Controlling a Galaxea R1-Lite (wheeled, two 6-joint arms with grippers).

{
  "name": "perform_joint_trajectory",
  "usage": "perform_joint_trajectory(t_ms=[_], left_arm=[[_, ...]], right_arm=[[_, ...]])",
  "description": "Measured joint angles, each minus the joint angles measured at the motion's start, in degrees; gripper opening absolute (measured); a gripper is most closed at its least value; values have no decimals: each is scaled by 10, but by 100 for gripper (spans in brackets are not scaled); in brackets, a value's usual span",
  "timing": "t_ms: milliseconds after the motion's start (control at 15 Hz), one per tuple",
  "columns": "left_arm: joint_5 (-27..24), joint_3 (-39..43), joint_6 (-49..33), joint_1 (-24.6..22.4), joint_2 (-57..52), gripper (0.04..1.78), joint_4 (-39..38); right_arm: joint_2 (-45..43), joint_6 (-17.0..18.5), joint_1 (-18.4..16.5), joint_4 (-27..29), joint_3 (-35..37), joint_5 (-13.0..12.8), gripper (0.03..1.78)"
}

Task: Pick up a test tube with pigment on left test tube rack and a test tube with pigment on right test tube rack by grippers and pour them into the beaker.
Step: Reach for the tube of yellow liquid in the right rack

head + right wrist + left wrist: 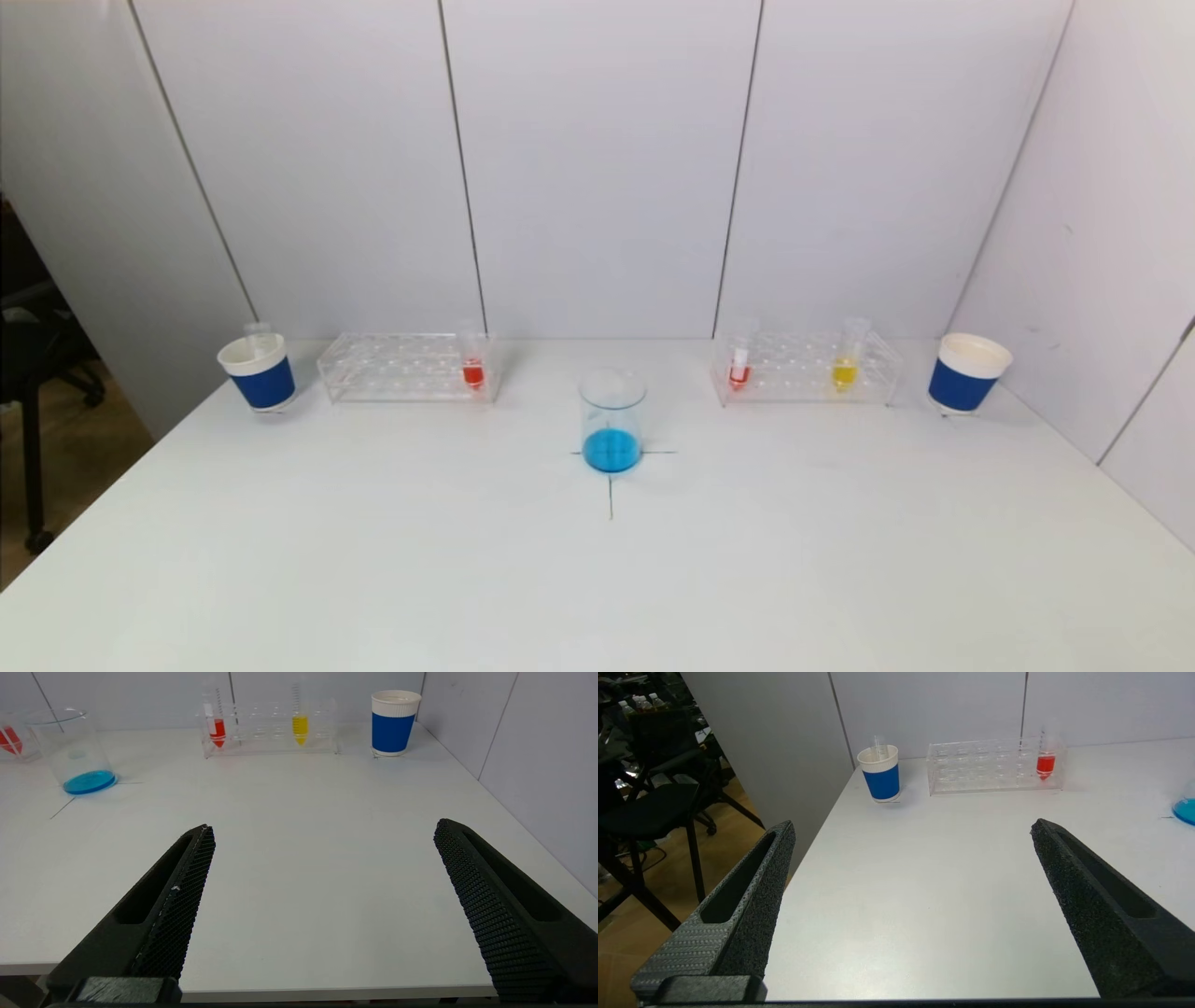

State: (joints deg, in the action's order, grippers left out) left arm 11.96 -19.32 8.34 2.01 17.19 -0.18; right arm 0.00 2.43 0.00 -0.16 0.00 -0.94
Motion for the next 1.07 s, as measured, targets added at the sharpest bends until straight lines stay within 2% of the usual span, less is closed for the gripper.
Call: perform_joint_trajectory(t_ms=[267, 400, 533, 733, 867, 1000, 1067], left_arm=[[-76, 25, 0, -12, -105, 176, 39], [-91, 43, -5, -14, -142, 176, 78], [-92, 61, -9, -15, -160, 176, 81], [-96, 101, -8, -15, -171, 176, 72], [-103, 142, -7, -15, -172, 176, 34], [-124, 177, -5, -15, -172, 176, -5], [-139, 185, -7, -15, -172, 176, 0]], right_arm=[[0, 0, 0, 0, 0, 0, 171], [0, 0, 0, 0, 0, 0, 171], [0, 0, 0, 0, 0, 0, 171], [0, 0, 0, 0, 0, 0, 171], [0, 0, 0, 0, 0, 0, 171], [0, 0, 0, 0, 0, 0, 171], [0, 0, 0, 0, 0, 0, 171]])
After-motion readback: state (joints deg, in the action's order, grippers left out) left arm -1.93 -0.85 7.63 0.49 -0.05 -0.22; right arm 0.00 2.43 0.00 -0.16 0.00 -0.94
